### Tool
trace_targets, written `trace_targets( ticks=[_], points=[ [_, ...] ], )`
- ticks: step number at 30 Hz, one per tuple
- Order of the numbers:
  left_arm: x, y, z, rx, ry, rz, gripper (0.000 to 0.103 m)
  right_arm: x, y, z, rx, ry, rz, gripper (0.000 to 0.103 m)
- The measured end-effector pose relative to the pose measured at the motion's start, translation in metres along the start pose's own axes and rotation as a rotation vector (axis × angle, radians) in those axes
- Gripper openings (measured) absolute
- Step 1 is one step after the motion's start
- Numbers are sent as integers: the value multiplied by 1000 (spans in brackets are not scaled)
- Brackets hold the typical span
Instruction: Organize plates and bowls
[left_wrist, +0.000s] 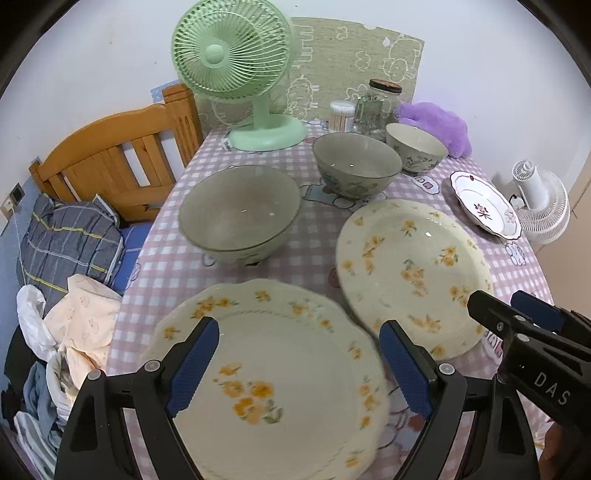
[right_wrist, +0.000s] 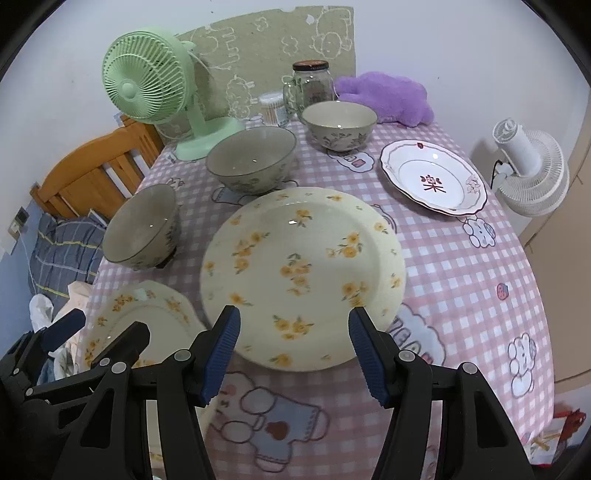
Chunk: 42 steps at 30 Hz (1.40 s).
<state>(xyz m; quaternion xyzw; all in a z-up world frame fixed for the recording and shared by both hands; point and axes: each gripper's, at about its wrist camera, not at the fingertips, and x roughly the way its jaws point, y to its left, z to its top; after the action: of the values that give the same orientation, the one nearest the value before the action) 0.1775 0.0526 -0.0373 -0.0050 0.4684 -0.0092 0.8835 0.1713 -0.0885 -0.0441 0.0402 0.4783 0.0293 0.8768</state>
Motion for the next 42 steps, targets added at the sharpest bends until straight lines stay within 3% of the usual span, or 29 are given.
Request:
trace_targets(
  ticks=[15,25,38,42],
  points=[
    [35,-61,43,-6,1,6,94,23,-69,48,10,4,-3,65],
    [83,-92,52,20,57,38,98,60,-98,71,1,26,18,65],
    [124,-83,52,19,108,73,98,108,-96,66,12,109,46,71],
    [133,-80,53,17,120,63,93,117,-93,63,22,120,33,71]
  ],
)
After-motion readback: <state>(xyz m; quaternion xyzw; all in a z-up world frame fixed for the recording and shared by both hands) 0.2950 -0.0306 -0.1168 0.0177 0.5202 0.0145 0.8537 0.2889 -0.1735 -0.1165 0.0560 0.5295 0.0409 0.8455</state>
